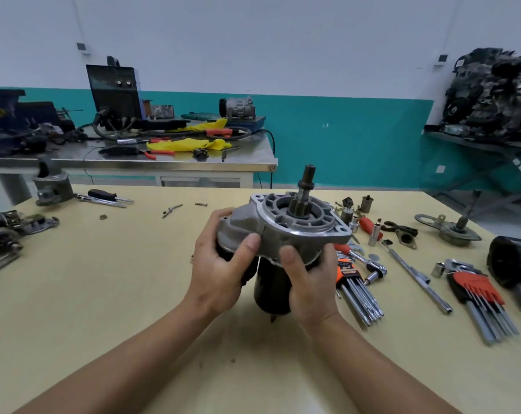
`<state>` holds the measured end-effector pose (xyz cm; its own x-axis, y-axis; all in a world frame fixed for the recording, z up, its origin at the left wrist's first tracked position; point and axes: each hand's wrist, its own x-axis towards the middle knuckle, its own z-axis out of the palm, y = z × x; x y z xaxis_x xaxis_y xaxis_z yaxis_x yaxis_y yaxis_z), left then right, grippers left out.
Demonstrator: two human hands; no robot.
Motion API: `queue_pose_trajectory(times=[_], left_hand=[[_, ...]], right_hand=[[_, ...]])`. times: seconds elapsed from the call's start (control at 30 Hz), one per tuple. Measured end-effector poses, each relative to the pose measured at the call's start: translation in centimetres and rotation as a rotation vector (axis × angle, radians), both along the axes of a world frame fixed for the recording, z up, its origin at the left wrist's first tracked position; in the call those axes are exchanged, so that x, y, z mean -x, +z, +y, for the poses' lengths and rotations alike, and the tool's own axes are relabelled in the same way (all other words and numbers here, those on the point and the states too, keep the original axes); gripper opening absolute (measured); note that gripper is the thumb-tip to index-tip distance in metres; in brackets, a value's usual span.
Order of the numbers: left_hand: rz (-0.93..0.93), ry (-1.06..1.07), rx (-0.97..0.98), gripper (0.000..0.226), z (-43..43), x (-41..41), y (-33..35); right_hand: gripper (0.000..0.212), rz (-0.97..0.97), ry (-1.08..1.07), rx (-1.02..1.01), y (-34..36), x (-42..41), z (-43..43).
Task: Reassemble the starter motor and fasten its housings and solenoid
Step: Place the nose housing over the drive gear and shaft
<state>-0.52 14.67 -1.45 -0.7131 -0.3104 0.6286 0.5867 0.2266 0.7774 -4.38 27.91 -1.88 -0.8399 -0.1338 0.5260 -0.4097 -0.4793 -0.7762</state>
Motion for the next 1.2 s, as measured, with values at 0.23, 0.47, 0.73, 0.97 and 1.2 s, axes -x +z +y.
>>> queue_pose_trajectory(times=[0.23,0.47,0.73,0.97,1.2], left_hand=[[0.039,-0.018,0.046,0.083,0.0,-0.3,0.7],[-0.027,-0.062,0.034,0.095,-2.0,-0.4,0.5],[-0.032,-0.192,0.093,0.07,-3.2,0.1,0.5],[-0.094,-0.186,0.11,0.075,-3.0,0.4,0.5],[-0.108,-0.172,0.05,0.065,-2.7,-0.2,0.3]], right_hand=[[0.087,-0.014,0.049,-0.035,0.1,0.5,0.0],[0.079,0.045,0.264,-0.379,-0.2,1.3,1.2],[0.04,0.073,0.2,-0.608,0.0,1.5,1.0],[0.045,0.014,0.295,-0.528,0.2,1.4,1.4],[0.073,0.047,0.399,-0.185,1.6,1.1,1.5]])
